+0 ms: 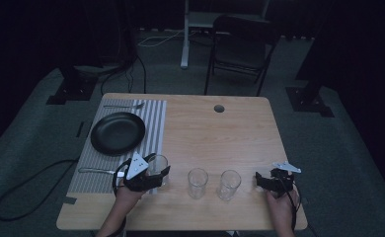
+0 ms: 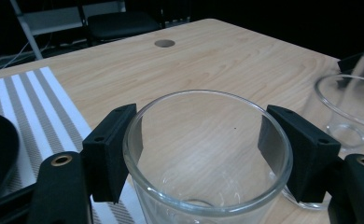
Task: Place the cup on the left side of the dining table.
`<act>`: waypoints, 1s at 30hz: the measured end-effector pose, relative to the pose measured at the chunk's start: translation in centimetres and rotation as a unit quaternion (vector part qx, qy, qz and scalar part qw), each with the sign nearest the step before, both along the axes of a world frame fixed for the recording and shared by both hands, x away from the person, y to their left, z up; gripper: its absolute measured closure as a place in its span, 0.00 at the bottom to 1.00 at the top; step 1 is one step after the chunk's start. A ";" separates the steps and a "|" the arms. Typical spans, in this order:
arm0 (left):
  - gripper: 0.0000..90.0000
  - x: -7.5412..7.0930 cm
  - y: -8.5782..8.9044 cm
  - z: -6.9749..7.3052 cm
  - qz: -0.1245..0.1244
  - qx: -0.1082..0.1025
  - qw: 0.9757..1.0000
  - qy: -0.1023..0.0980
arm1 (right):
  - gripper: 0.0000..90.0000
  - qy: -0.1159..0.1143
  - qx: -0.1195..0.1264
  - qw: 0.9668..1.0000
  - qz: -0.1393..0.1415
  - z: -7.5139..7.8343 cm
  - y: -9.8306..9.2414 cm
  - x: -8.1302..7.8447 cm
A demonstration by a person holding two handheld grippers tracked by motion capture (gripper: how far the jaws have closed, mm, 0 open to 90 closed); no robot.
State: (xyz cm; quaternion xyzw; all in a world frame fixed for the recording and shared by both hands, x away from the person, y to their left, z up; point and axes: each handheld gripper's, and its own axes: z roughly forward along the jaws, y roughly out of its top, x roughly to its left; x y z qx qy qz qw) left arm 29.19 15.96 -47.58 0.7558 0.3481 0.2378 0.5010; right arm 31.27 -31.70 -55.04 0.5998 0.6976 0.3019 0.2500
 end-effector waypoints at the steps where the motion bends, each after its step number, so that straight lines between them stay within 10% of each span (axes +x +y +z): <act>1: 0.32 0.2 0.2 0.1 0.003 -0.001 1.000 0.000 | 0.13 0.000 0.000 1.000 0.000 0.0 0.0 0.0; 16: 0.32 3.4 3.3 1.8 0.054 -0.013 0.998 -0.002 | 0.13 0.000 -0.001 1.000 0.000 0.0 0.0 0.0; 30: 0.32 5.4 5.7 0.6 0.090 -0.004 0.996 0.014 | 0.14 -0.001 -0.001 1.000 0.000 0.0 0.0 0.0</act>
